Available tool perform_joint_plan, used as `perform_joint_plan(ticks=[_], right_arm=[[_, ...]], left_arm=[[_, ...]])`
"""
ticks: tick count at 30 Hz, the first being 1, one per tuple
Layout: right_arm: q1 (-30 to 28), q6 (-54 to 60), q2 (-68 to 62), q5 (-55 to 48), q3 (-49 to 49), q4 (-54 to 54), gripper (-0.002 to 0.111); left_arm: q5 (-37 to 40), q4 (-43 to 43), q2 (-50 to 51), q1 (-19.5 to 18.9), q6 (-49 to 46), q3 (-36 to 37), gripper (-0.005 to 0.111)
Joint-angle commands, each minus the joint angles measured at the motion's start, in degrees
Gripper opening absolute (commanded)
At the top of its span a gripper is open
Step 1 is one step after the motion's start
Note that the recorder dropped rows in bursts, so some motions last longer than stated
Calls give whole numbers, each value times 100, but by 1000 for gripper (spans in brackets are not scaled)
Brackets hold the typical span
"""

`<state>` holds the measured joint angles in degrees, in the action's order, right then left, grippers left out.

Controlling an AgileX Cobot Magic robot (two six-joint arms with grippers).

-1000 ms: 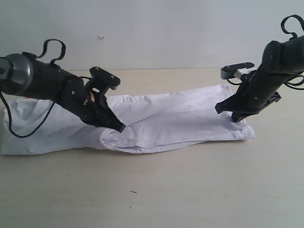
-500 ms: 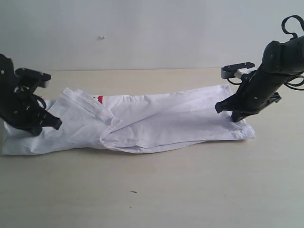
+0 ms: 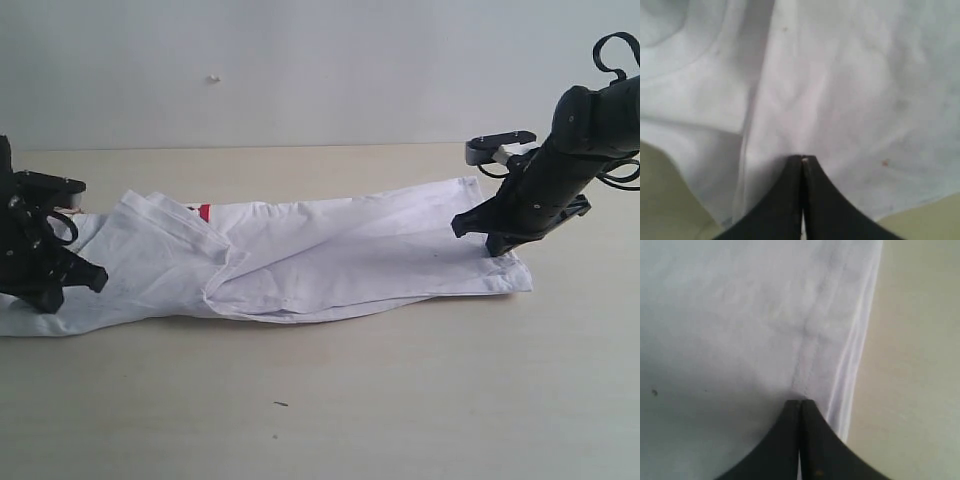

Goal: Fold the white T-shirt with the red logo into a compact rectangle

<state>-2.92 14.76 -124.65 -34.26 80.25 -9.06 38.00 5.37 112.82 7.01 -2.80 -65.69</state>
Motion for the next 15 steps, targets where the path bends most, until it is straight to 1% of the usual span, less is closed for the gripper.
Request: perform_joint_plan(ticks=[1, 3, 7, 9, 12, 13, 15], right_arm=[[22, -130, -126, -13, -47, -4, 0], [22, -264, -105, 40, -47, -4, 5], [22, -336, 34, 66, -47, -4, 22], [22, -451, 138, 17, -47, -4, 28], [22, -451, 204, -168, -47, -35, 26], [22, -451, 204, -254, -47, -78, 24], [22, -440, 150, -435, -47, -90, 13]], left_arm=[[-149, 14, -487, -91, 8, 0, 0], [-123, 14, -527, -166, 8, 0, 0], [-63, 14, -515, -366, 22, 11, 0], [-100, 14, -515, -427, 22, 11, 0], [-212, 14, -515, -504, 22, 11, 0], [-240, 14, -515, -504, 22, 11, 0], [-279, 1, -515, -504, 22, 11, 0]])
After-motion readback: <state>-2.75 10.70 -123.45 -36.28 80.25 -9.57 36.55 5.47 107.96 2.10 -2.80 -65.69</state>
